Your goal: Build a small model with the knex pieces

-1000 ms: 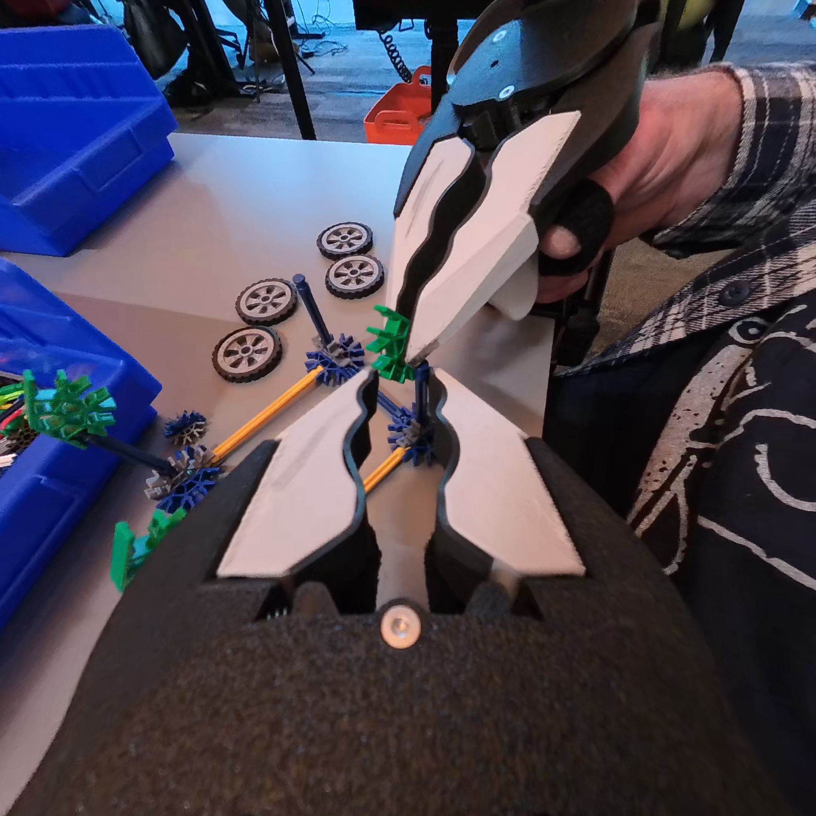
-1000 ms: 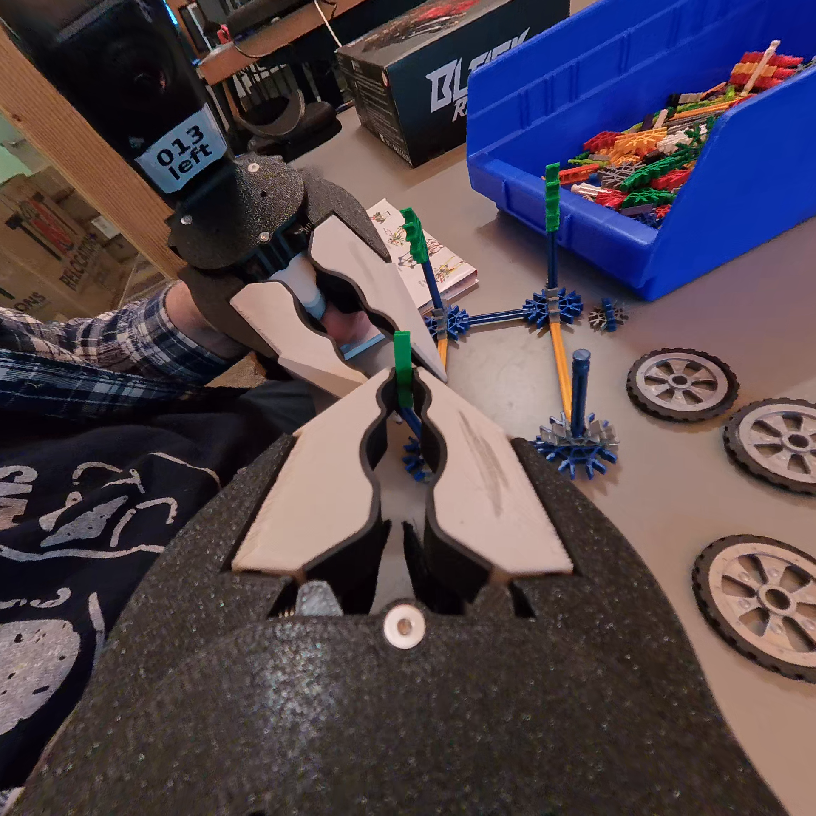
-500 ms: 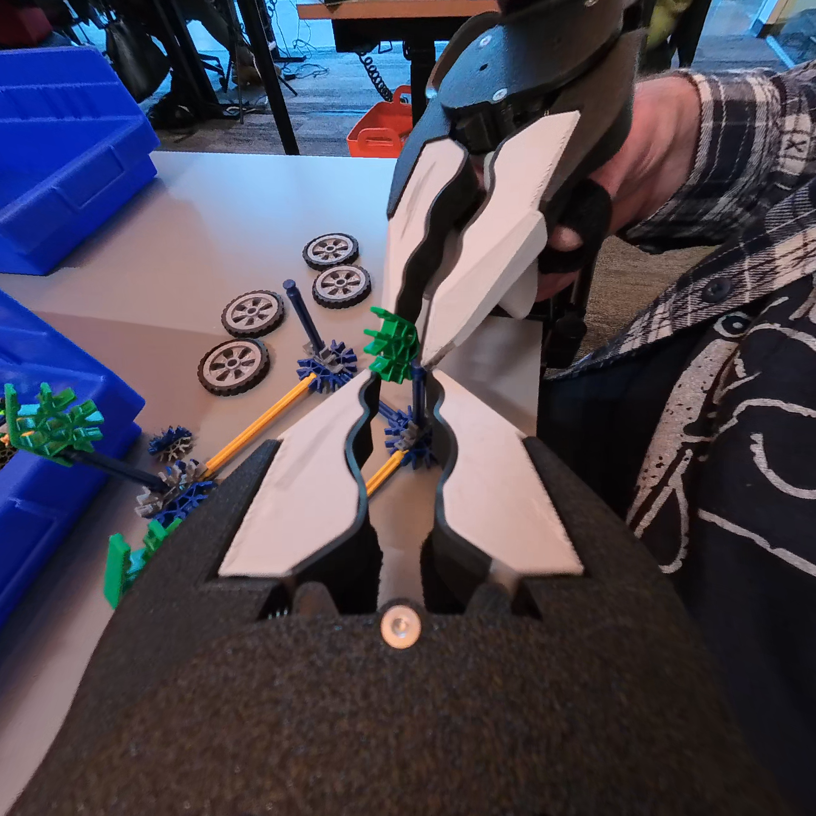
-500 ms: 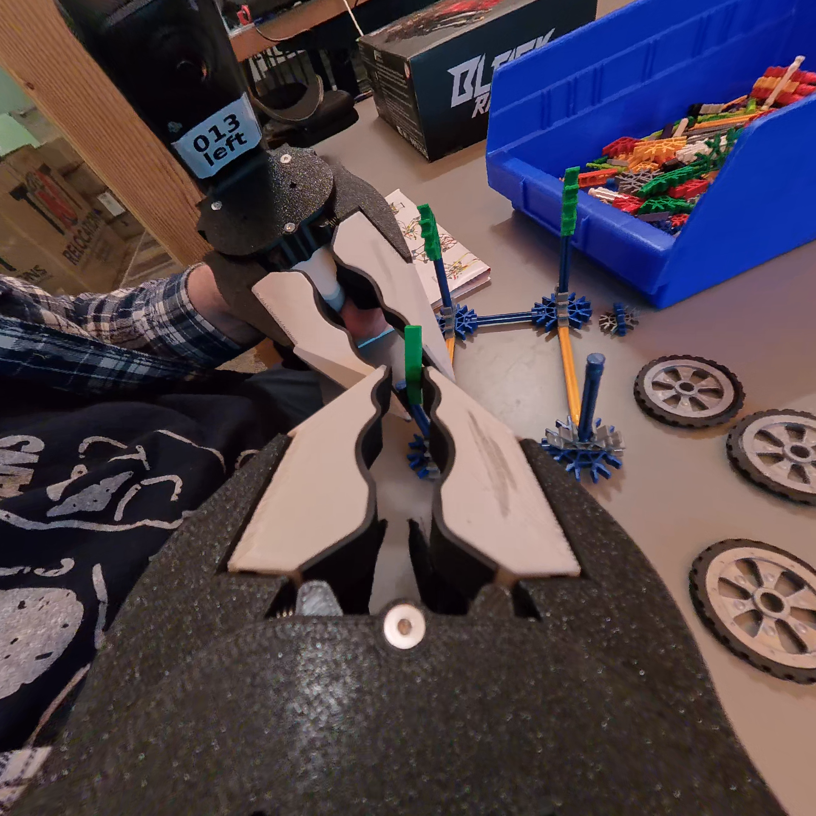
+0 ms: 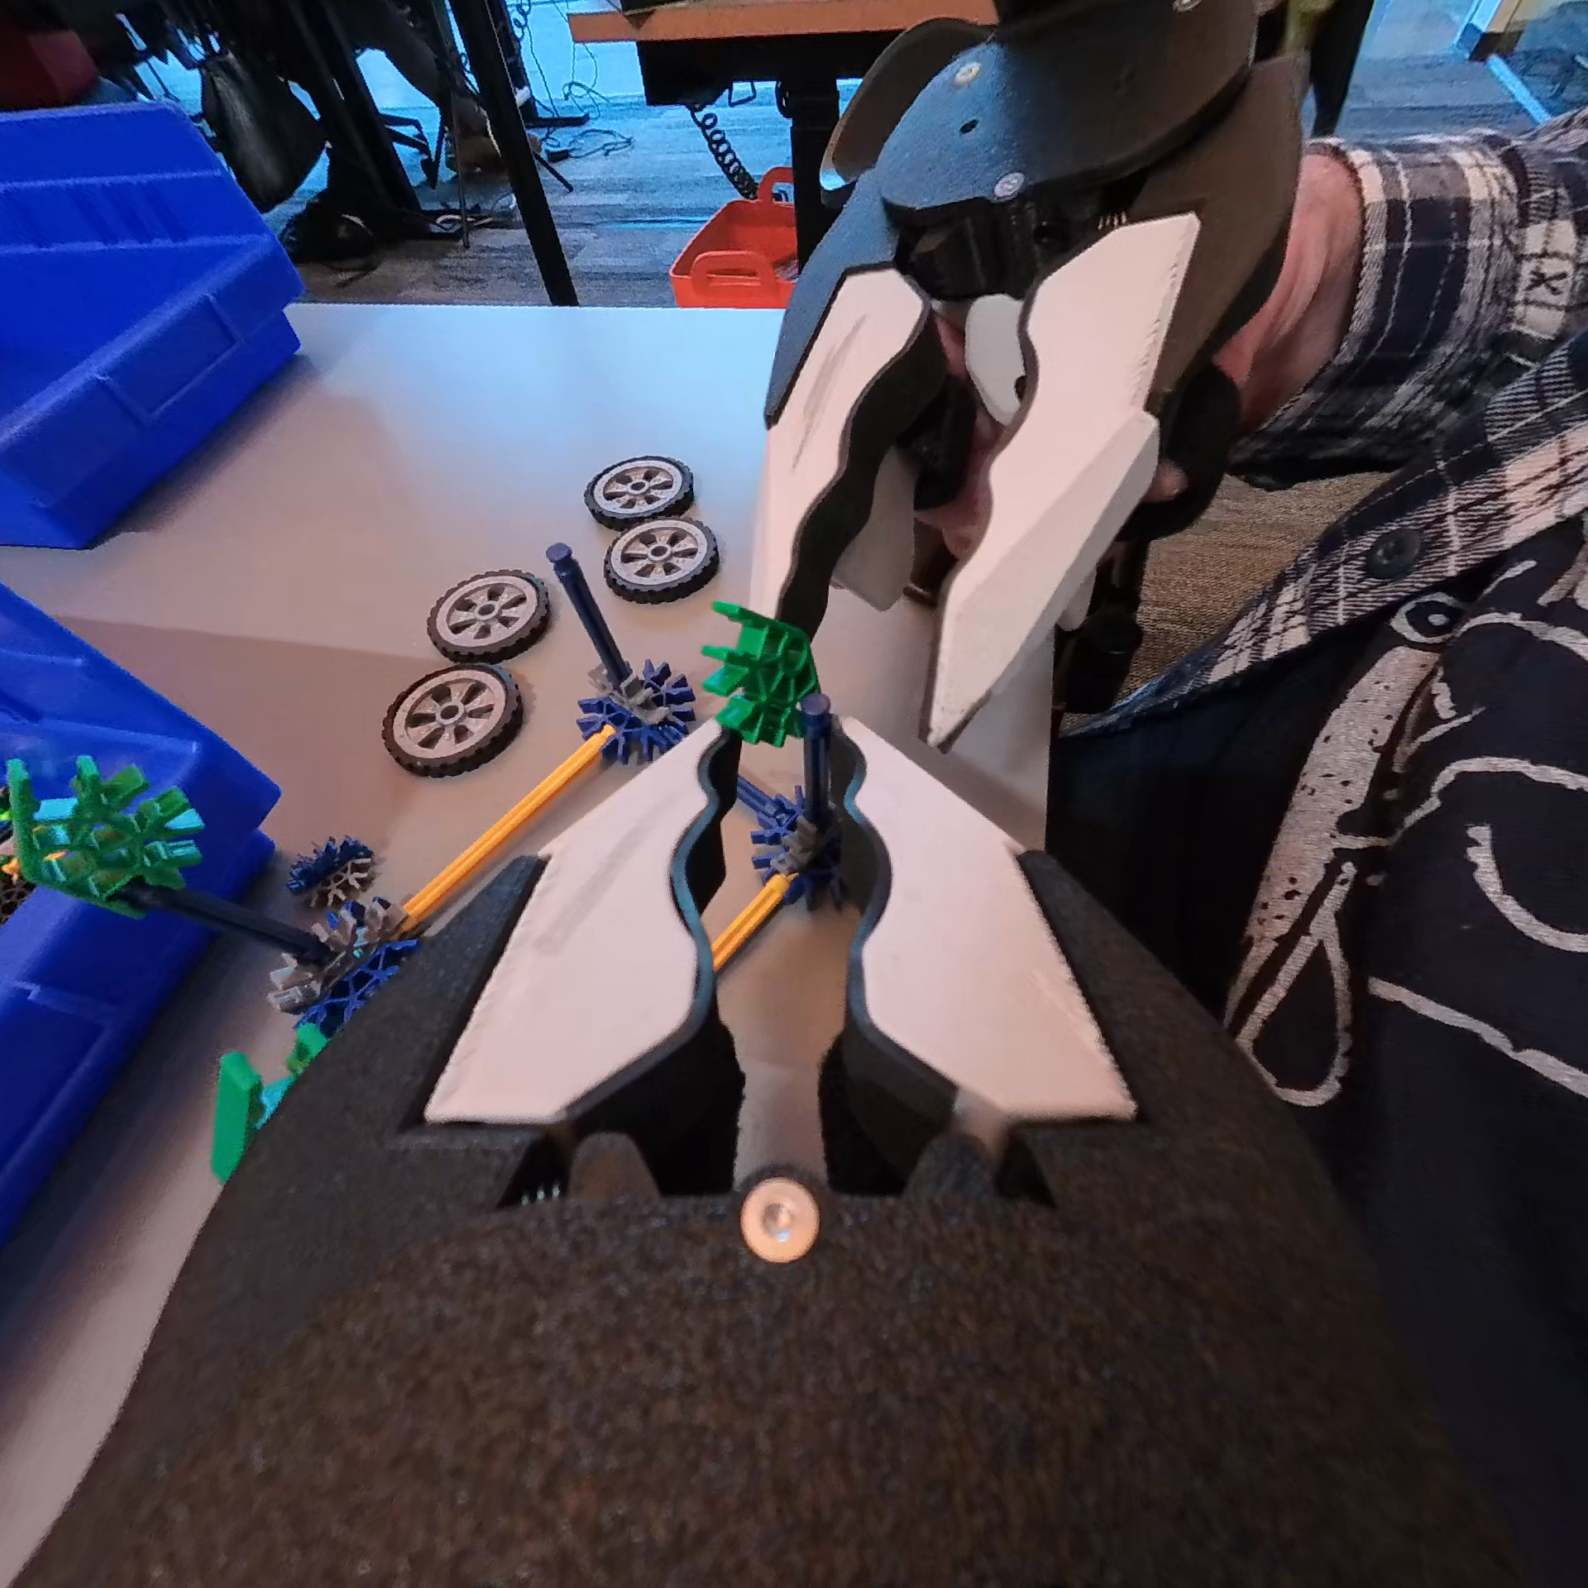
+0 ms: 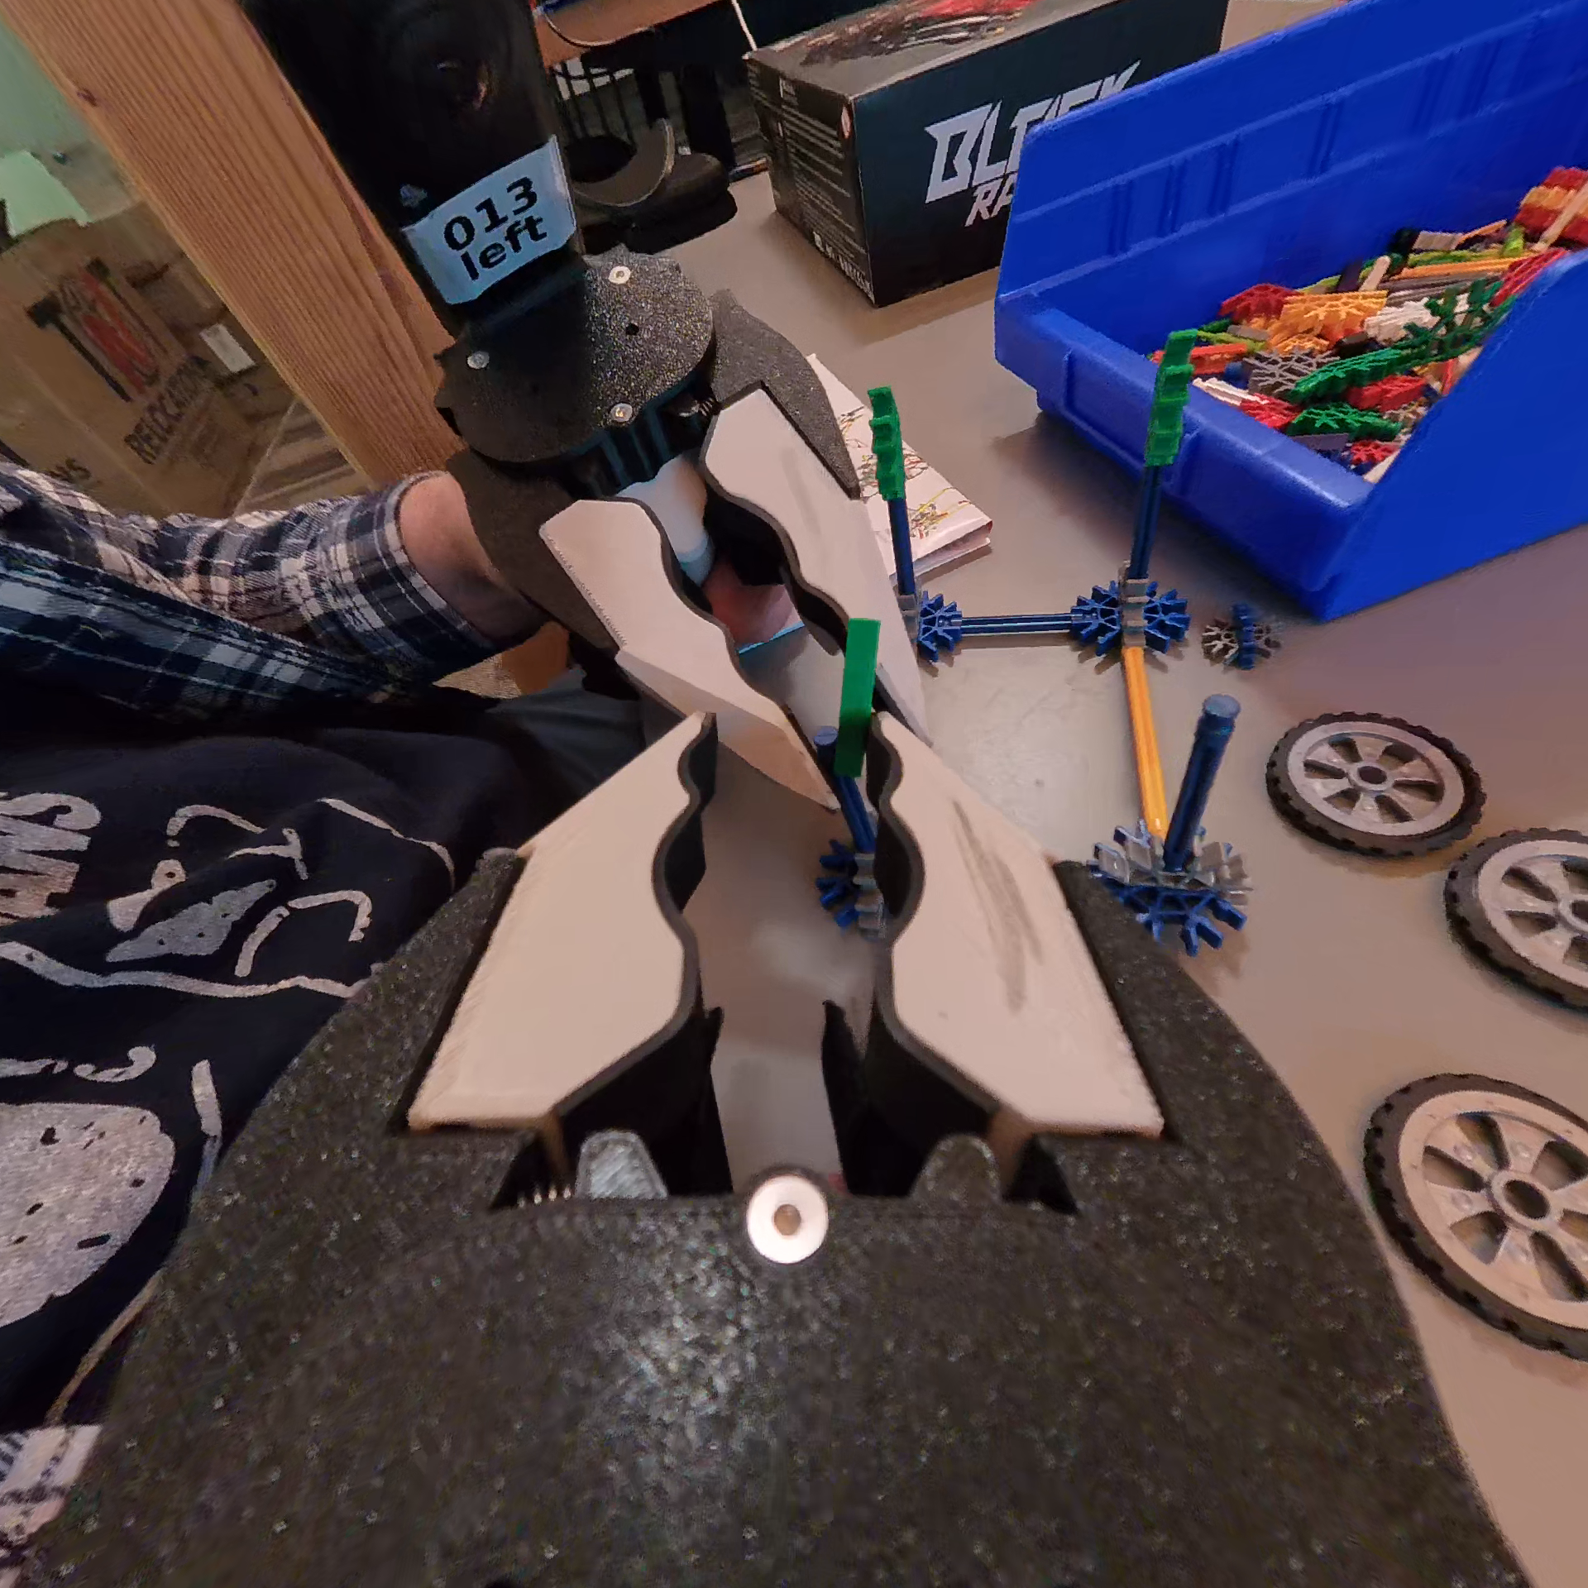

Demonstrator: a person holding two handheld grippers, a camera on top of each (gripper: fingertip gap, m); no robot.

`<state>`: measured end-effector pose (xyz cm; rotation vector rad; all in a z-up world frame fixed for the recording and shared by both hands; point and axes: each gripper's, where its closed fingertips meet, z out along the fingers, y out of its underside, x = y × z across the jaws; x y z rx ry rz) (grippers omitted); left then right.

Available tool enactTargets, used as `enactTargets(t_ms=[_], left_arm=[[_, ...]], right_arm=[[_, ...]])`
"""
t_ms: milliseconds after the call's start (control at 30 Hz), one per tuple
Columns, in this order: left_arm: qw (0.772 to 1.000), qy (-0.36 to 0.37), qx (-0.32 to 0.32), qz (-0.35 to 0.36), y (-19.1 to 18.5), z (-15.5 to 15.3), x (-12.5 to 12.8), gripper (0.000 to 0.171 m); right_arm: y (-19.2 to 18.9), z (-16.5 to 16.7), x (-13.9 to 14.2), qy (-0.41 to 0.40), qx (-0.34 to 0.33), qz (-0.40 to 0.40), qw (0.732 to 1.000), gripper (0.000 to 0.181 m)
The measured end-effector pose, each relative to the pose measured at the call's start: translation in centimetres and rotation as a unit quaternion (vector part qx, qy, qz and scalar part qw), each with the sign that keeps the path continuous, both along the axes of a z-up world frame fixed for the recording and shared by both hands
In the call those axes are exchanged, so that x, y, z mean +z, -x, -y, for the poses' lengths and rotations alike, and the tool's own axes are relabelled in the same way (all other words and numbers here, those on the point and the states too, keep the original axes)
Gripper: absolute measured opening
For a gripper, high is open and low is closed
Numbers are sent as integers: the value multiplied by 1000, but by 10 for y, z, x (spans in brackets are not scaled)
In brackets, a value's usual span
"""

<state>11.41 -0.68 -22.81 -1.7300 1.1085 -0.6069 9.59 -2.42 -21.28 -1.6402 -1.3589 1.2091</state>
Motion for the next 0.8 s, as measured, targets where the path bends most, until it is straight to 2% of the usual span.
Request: enactTargets(t_ms=[300,800], left_arm=[[1000,8,-10,0,-2,1,0,16],[999,15,-27,-9,-7,-2,0,14]], right_arm=[[1,1,-1,-67,-4,10,998,33],[-3,-2,-1,-34,-21,4,999,33]])
